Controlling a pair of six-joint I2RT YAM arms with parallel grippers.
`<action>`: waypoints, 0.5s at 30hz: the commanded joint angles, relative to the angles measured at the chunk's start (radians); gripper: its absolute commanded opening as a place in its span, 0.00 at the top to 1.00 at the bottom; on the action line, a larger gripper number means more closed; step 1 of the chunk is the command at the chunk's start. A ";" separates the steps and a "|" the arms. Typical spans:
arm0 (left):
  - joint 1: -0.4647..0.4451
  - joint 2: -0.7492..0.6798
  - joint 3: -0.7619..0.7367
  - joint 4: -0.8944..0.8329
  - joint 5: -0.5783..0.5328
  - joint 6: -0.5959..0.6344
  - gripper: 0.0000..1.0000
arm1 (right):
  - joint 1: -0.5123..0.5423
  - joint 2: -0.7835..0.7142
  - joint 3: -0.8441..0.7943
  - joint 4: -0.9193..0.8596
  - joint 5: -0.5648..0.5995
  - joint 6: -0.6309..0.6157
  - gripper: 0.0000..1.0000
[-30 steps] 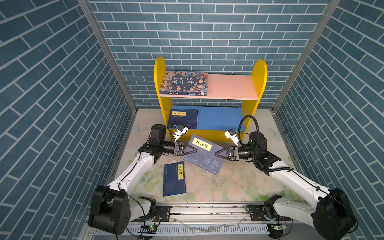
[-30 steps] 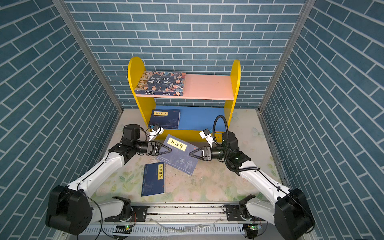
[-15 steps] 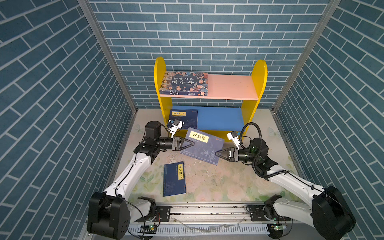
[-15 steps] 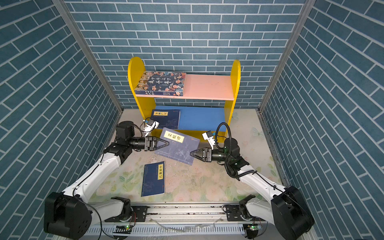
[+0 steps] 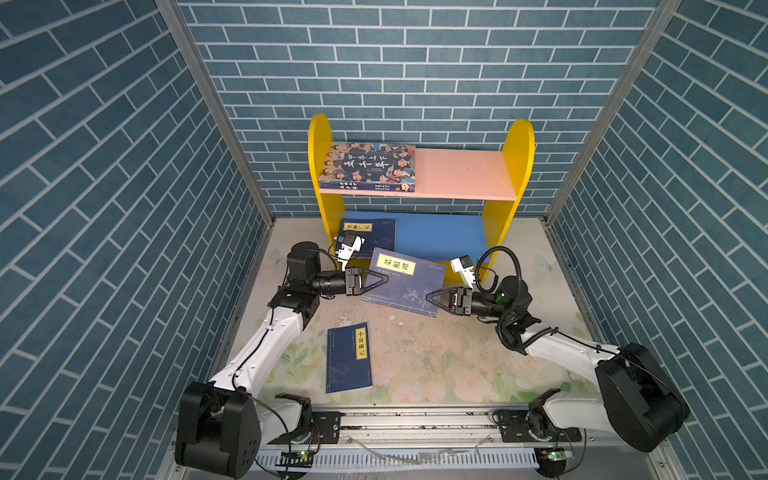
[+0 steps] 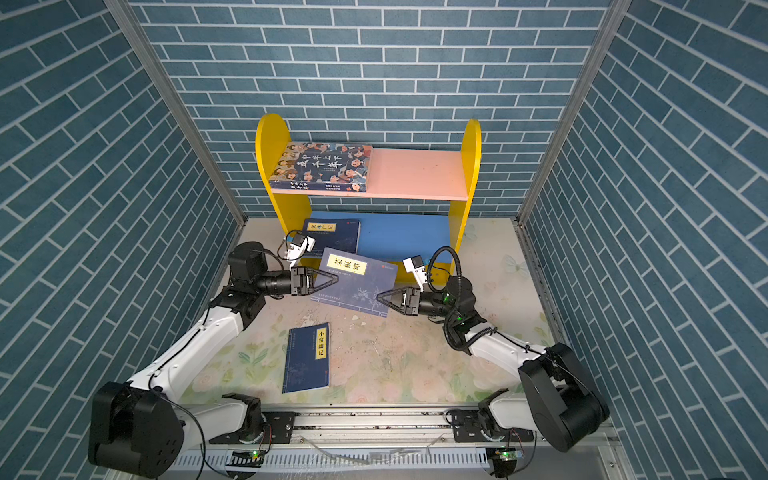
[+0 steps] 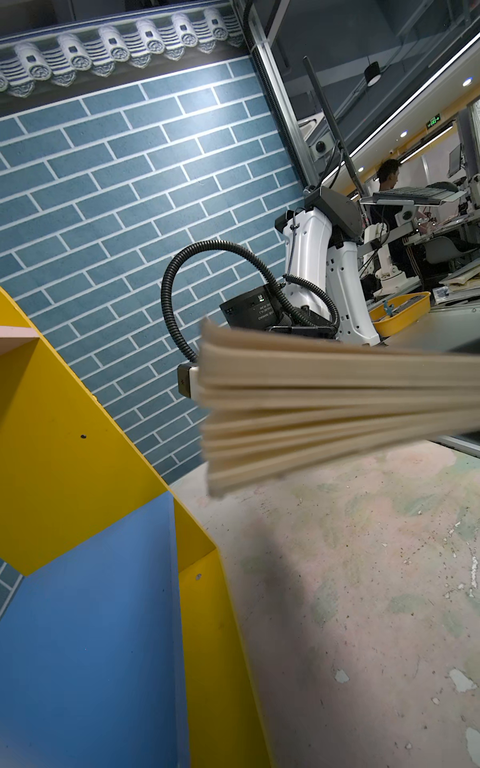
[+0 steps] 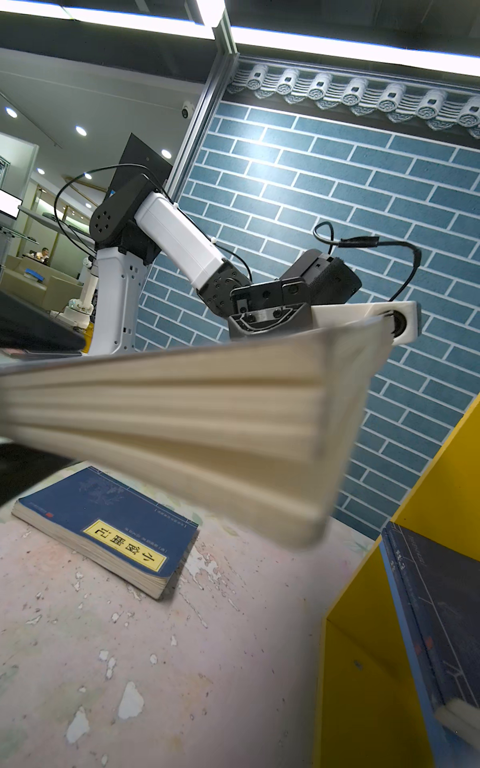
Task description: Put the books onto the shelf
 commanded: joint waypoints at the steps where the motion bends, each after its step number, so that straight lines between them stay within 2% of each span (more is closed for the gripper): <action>1: 0.007 -0.003 -0.017 0.042 -0.010 -0.004 1.00 | 0.007 0.019 0.022 0.115 0.010 0.050 0.70; 11: 0.021 -0.003 -0.067 0.056 -0.052 -0.012 1.00 | 0.010 0.046 0.040 0.161 0.016 0.068 0.93; 12: 0.023 -0.003 -0.070 0.055 -0.055 -0.010 0.97 | 0.009 0.047 0.043 0.162 0.016 0.067 0.95; 13: 0.025 -0.007 -0.074 0.050 -0.060 -0.006 0.89 | 0.011 0.050 0.046 0.163 0.015 0.067 0.98; 15: 0.036 -0.015 -0.082 0.036 -0.074 0.009 0.65 | 0.009 0.055 0.052 0.164 0.013 0.066 1.00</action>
